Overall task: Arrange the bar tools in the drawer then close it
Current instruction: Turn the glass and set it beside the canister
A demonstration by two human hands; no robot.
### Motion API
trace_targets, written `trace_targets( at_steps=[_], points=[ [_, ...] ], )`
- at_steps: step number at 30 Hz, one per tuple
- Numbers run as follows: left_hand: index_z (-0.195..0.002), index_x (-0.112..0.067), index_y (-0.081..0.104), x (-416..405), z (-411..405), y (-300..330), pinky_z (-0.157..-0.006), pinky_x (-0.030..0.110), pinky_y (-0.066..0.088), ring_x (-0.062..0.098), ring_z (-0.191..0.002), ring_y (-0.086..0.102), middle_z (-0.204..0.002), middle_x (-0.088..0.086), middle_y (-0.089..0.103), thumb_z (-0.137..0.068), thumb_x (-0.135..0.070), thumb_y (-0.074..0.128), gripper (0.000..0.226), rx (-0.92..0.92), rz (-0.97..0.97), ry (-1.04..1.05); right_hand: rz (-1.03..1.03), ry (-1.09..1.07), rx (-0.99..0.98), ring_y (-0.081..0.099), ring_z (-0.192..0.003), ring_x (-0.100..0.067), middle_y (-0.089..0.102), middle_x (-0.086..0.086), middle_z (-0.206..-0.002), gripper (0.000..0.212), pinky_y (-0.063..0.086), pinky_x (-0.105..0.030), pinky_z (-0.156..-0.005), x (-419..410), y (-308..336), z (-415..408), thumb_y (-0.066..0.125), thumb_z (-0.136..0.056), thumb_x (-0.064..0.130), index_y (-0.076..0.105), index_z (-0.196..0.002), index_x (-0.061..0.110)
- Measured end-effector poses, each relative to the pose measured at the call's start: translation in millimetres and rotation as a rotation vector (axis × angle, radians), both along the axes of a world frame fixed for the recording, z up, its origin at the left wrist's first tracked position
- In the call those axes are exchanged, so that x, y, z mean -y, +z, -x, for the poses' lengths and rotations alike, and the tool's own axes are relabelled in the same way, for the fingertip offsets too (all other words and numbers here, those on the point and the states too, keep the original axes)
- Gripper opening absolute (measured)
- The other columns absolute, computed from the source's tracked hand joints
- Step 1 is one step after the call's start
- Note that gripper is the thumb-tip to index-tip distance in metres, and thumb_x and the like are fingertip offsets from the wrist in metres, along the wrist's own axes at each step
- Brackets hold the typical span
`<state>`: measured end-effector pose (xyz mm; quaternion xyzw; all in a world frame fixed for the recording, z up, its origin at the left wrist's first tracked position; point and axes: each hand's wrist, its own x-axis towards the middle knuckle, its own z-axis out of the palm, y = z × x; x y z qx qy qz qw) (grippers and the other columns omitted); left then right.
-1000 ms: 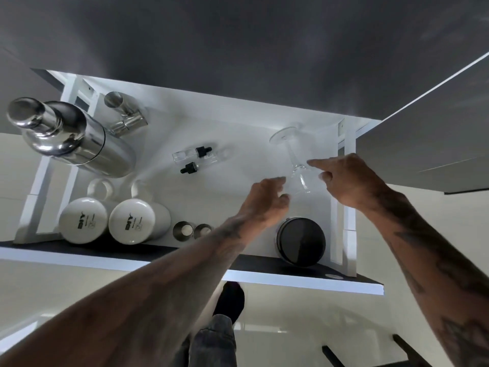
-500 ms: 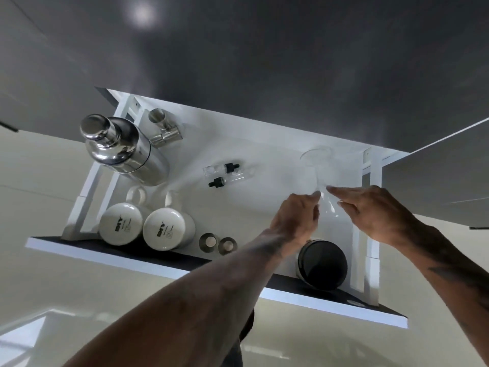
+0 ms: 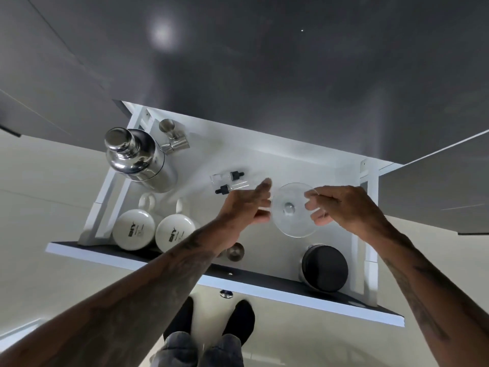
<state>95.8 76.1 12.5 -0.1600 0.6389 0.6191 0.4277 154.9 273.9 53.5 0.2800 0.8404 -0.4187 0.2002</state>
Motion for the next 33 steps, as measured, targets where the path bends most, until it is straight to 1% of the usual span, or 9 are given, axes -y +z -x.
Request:
trace_targets(
  at_steps=[3, 6, 10, 15, 18, 21, 24, 29, 33],
  points=[
    [-0.120, 0.009, 0.056, 8, -1, 4, -0.077, 0.037, 0.059, 0.035, -0.101, 0.066, -0.114, 0.026, 0.065, -0.095, -0.045, 0.052, 0.059, 0.424, -0.035, 0.081, 0.086, -0.152, -0.186, 0.077, -0.075, -0.016, 0.080, 0.003, -0.093, 0.024, 0.062, -0.033, -0.077, 16, 42, -20, 0.056, -0.096, 0.012, 0.076, -0.107, 0.020],
    [-0.124, 0.006, 0.052, 8, 3, 20, -0.082, 0.044, 0.059, 0.039, -0.108, 0.063, -0.125, 0.027, 0.060, -0.093, -0.051, 0.050, 0.065, 0.569, -0.327, 0.054, -0.014, -0.124, -0.428, 0.077, -0.083, -0.008, 0.079, 0.011, -0.098, 0.025, 0.059, -0.023, -0.081, 43, 84, -59, 0.059, -0.096, 0.015, 0.075, -0.113, 0.025],
    [-0.118, -0.001, 0.061, 5, 12, 59, -0.102, 0.051, 0.046, 0.037, -0.114, 0.063, -0.122, 0.017, 0.067, -0.096, -0.038, 0.054, 0.043, 0.336, -0.536, 0.038, -0.204, 0.003, -0.620, 0.069, -0.104, 0.003, 0.073, 0.008, -0.116, 0.030, 0.050, -0.009, -0.091, 65, 92, -95, 0.063, -0.092, 0.010, 0.070, -0.121, 0.017],
    [-0.119, 0.003, 0.062, 10, 11, 88, -0.084, 0.040, 0.058, 0.036, -0.098, 0.071, -0.110, 0.023, 0.071, -0.089, -0.002, 0.064, 0.030, -0.133, -0.428, -0.085, -0.233, 0.031, -0.617, 0.062, -0.119, 0.001, 0.067, 0.007, -0.128, 0.036, 0.044, -0.008, -0.098, 66, 76, -104, 0.064, -0.088, 0.005, 0.070, -0.120, 0.017],
    [-0.116, 0.010, 0.062, 8, 4, 93, -0.088, 0.046, 0.057, 0.040, -0.097, 0.069, -0.107, 0.028, 0.069, -0.083, 0.012, 0.064, 0.033, -0.288, -0.452, -0.044, 0.025, -0.138, -0.380, 0.066, -0.107, 0.003, 0.066, 0.019, -0.130, 0.051, 0.046, -0.007, -0.094, 56, 90, -99, 0.077, -0.080, 0.015, 0.066, -0.123, 0.041],
    [-0.113, 0.002, 0.068, 0, -8, 91, -0.093, 0.045, 0.054, 0.026, -0.098, 0.071, -0.105, 0.016, 0.074, -0.081, 0.007, 0.070, 0.032, -0.592, -0.316, -0.131, 0.342, -0.387, -0.248, 0.073, -0.093, -0.020, 0.070, 0.018, -0.119, 0.049, 0.055, -0.050, -0.085, 52, 106, -74, 0.072, -0.069, 0.059, 0.065, -0.117, 0.050],
    [-0.111, -0.005, 0.072, -5, -25, 79, -0.086, 0.031, 0.058, 0.010, -0.098, 0.071, -0.109, 0.004, 0.075, -0.085, 0.002, 0.068, 0.027, -0.866, -0.224, -0.235, 0.411, -0.432, -0.242, 0.074, -0.082, -0.023, 0.074, 0.011, -0.109, 0.035, 0.050, -0.038, -0.069, 56, 107, -50, 0.054, -0.080, 0.066, 0.073, -0.102, 0.046],
    [-0.105, -0.017, 0.076, -5, -44, 59, -0.078, 0.027, 0.057, 0.010, -0.089, 0.065, -0.095, 0.001, 0.069, -0.082, -0.005, 0.073, 0.026, -0.924, -0.048, -0.238, 0.462, -0.620, -0.213, 0.077, -0.081, -0.025, 0.079, -0.006, -0.089, 0.019, 0.056, -0.041, -0.082, 60, 76, -51, 0.061, -0.092, 0.027, 0.076, -0.096, 0.015],
    [-0.106, -0.010, 0.074, 12, -47, 51, -0.085, 0.033, 0.057, 0.016, -0.089, 0.067, -0.097, 0.010, 0.071, -0.081, 0.005, 0.064, 0.031, -0.537, 0.016, -0.322, 0.559, -0.718, -0.158, 0.077, -0.084, -0.027, 0.079, -0.010, -0.087, 0.027, 0.056, -0.041, -0.085, 64, 46, -66, 0.065, -0.080, 0.028, 0.073, -0.099, 0.010]
  ],
)
